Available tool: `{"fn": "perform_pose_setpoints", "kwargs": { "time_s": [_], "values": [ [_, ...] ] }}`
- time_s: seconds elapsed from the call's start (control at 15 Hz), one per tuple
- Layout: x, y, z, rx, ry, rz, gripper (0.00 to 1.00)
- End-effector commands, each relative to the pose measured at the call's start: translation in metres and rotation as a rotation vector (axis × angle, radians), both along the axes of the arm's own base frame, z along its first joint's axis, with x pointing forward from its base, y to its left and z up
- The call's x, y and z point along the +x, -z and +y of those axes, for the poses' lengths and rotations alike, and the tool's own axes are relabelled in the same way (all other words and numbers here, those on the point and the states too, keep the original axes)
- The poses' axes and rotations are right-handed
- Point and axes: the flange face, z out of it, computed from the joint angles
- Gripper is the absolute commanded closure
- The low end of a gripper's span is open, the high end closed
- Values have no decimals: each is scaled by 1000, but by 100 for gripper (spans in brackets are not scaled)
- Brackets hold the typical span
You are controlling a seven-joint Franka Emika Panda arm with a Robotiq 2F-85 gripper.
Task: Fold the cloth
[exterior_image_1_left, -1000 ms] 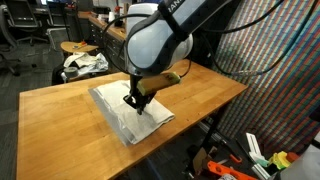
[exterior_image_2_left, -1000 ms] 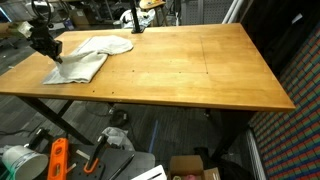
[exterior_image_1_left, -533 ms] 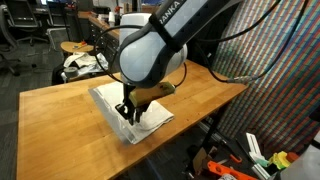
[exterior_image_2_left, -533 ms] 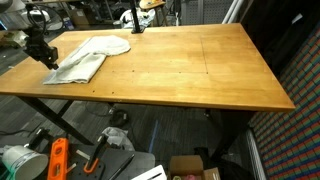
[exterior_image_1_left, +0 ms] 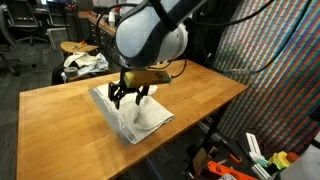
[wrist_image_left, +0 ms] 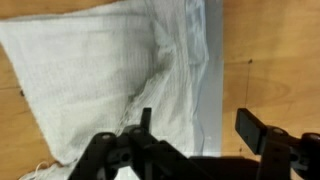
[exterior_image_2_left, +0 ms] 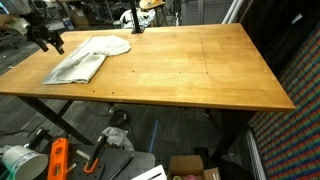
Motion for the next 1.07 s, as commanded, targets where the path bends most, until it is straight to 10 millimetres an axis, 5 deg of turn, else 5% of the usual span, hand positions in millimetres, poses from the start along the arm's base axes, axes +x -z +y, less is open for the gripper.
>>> {"fn": "perform_pose_setpoints", "kwargs": {
  "time_s": [0.0,0.2,0.53,1.0],
  "values": [
    [62,-40,-59,33,116,-54,0],
    [107,-50,-115,42,201,-49,0],
    [162,-23,-194,72,300,46,0],
    [194,31,-258,153,327,187,0]
  ]
}}
